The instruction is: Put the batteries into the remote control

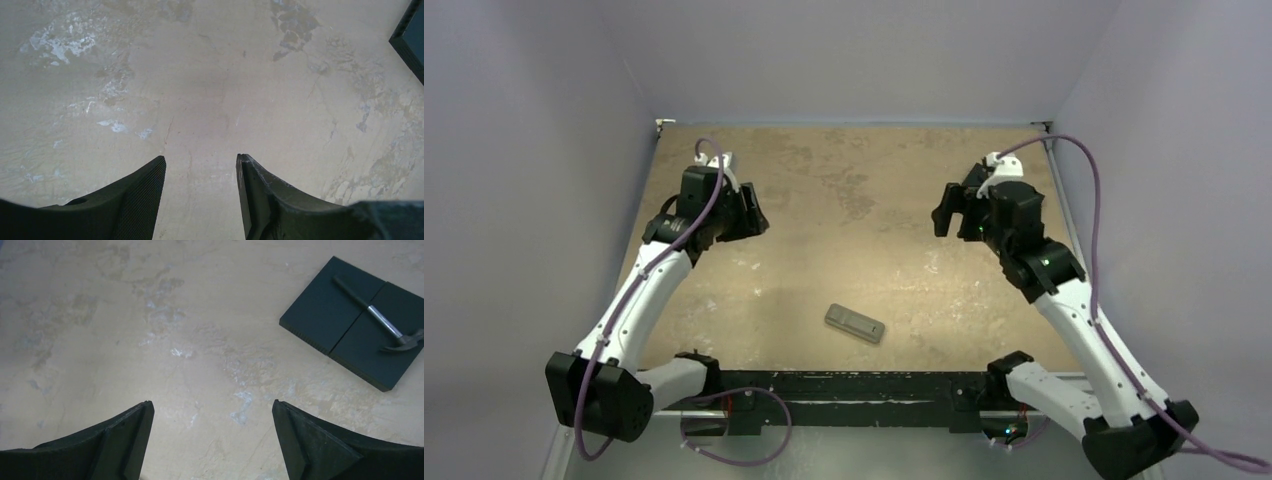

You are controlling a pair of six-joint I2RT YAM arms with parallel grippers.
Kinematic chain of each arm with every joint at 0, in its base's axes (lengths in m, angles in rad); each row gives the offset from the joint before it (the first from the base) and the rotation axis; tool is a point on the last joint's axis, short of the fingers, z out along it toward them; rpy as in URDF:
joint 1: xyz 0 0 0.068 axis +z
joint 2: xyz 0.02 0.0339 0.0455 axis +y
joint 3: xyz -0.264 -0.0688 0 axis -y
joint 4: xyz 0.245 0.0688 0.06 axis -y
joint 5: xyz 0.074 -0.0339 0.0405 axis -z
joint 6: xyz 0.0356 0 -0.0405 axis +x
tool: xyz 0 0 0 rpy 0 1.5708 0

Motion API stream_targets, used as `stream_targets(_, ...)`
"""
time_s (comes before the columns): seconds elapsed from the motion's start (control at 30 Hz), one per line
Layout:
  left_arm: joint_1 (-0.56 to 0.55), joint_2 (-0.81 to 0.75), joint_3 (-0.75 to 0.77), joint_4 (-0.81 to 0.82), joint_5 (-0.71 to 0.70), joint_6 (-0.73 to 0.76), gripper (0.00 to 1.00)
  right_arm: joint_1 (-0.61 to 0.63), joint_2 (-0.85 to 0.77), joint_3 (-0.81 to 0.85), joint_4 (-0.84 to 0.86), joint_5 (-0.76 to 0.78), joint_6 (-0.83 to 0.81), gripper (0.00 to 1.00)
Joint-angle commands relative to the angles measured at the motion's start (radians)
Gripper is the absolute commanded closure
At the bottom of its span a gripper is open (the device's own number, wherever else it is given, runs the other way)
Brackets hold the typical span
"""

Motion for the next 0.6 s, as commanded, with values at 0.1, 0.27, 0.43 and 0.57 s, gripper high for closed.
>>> stream_targets(0.1,0.030,-0.125,-0.088,0.086,0.072,0.008,0.46,-0.033,-0.193,-0.110,0.107,-0.046,0.042,0.01)
stream_targets(0.27,0.029,-0.260,-0.183,0.159,0.109,-0.031,0.46,-0.033,-0.349,-0.237,0.215,-0.049,0.027,0.01)
stream_targets(0.43,0.028,-0.374,-0.255,0.180,0.082,-0.059,0.45,-0.031,-0.504,-0.369,0.348,-0.065,-0.001,0.01)
stream_targets(0.57,0.028,-0.443,-0.266,0.180,0.061,-0.050,0.45,-0.032,-0.558,-0.391,0.362,-0.044,-0.026,0.01)
